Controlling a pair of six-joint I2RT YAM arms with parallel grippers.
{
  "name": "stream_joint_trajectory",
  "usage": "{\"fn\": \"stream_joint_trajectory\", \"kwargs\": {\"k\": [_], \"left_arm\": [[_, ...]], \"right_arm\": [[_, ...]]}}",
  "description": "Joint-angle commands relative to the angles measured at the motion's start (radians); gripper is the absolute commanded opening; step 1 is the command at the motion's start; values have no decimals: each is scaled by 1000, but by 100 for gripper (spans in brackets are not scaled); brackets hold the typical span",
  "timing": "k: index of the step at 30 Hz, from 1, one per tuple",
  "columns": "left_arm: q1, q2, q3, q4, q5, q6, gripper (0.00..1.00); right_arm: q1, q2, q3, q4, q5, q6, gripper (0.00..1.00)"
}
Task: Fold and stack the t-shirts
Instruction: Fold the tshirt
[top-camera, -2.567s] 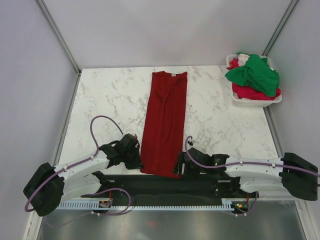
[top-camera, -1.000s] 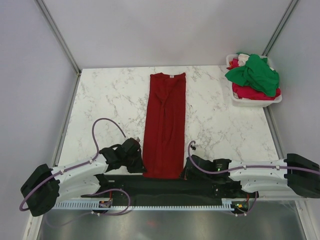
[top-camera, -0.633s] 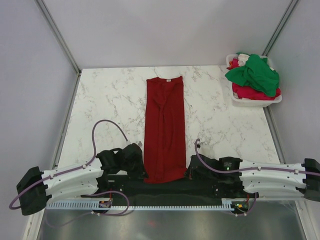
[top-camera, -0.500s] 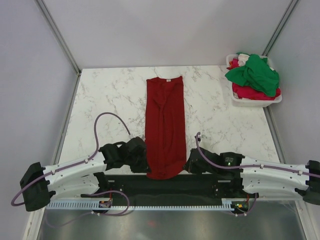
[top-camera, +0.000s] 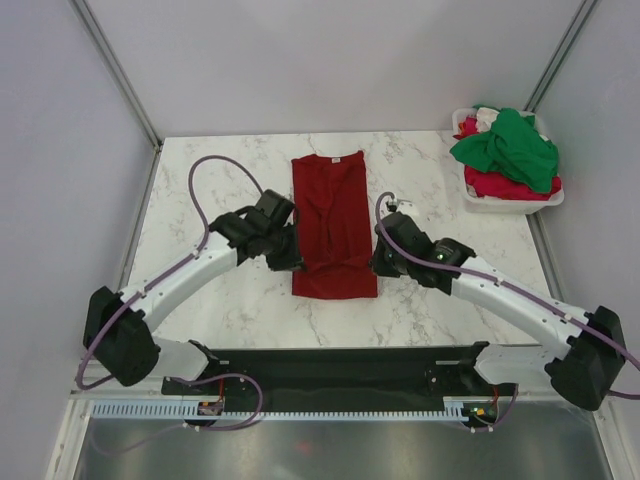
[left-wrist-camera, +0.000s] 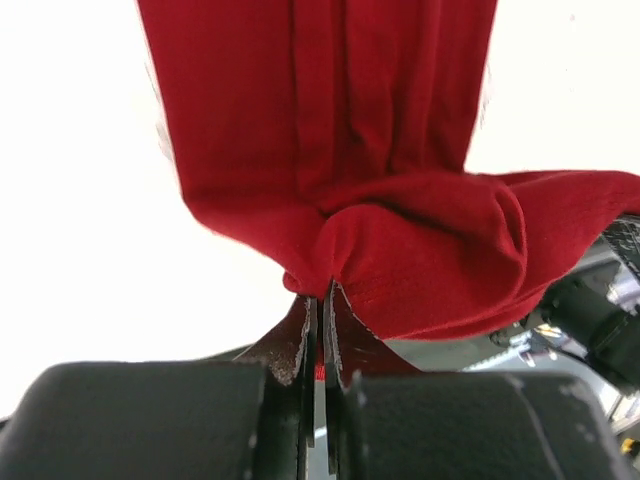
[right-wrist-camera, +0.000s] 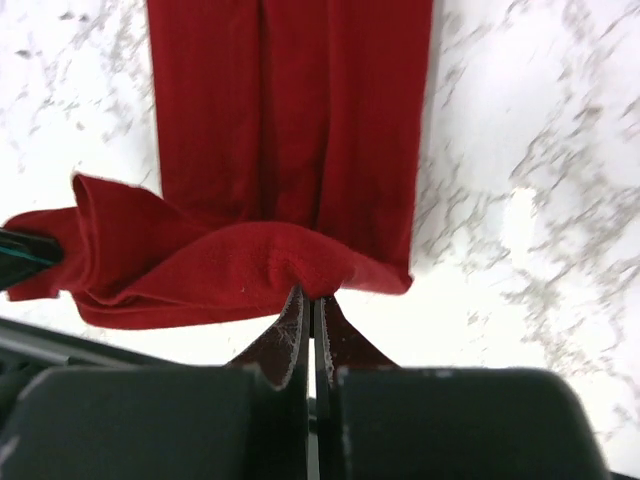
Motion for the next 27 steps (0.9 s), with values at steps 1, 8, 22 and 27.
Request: {"fn": "stream_joint_trajectory", "kwargs": {"k": [1, 8, 22, 27], "left_arm": [[47, 106, 124, -36, 49, 162, 2], [133, 286, 284, -45, 56, 222, 2], [248, 606, 509, -68, 62, 289, 20], [288, 790, 794, -219, -40, 360, 76]], "right_arm": [[-88, 59, 96, 4, -23, -136, 0], [-230, 233, 236, 45, -99, -249, 0], [-336, 608, 445, 102, -191, -311, 13], [-434, 763, 666, 50, -213, -350, 60]]}}
